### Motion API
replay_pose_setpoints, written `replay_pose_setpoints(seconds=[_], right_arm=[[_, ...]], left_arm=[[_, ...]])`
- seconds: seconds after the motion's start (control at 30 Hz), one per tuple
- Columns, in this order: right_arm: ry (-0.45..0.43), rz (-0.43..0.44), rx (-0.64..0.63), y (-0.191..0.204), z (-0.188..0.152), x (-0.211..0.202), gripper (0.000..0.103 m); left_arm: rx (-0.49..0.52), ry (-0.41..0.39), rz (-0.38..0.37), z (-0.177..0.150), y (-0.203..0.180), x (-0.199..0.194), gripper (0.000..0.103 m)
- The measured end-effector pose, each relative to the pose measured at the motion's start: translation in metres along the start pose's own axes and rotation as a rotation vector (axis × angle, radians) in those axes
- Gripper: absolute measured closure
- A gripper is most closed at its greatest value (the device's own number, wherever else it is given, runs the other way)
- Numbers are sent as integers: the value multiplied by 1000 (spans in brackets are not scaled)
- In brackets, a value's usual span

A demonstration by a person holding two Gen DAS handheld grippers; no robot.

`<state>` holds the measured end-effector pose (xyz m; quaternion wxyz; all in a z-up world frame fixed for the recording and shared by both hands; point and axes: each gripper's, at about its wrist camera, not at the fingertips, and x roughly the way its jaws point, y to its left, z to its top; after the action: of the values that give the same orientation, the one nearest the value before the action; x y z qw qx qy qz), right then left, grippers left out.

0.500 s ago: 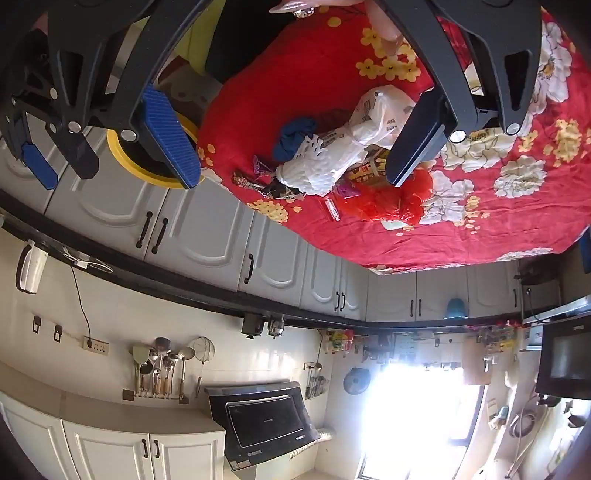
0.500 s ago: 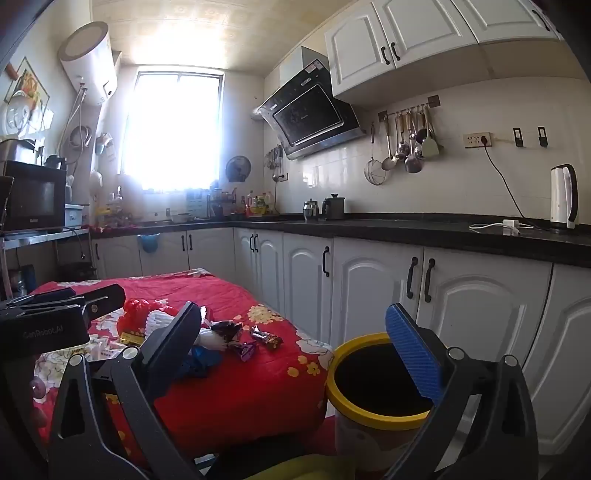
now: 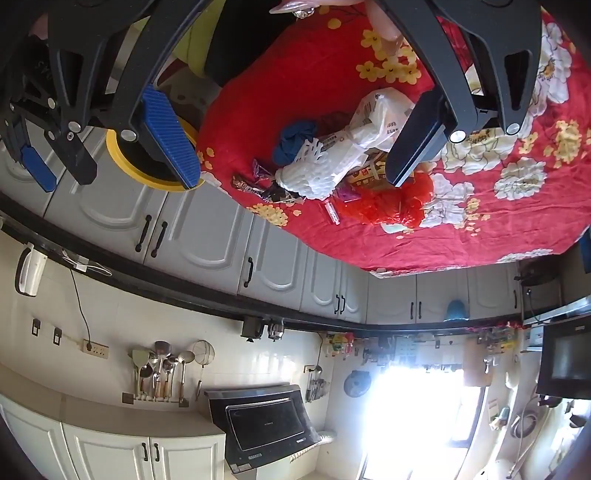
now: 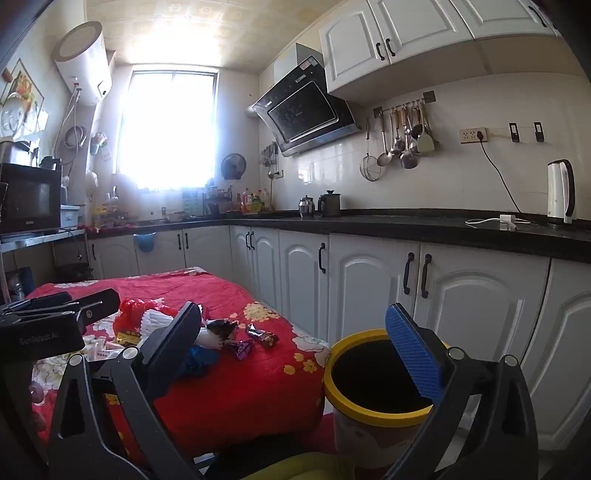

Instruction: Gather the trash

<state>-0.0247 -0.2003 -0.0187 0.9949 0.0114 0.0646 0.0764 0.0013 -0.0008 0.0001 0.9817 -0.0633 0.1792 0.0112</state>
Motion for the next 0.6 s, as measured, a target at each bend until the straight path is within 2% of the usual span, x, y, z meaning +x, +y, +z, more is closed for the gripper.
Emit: replay_pose_setpoints(seconds=[0.6], right_arm=[[11,-8,10,2,1,-3,6]], left_arm=[[1,15,5,-9,4,4,11]])
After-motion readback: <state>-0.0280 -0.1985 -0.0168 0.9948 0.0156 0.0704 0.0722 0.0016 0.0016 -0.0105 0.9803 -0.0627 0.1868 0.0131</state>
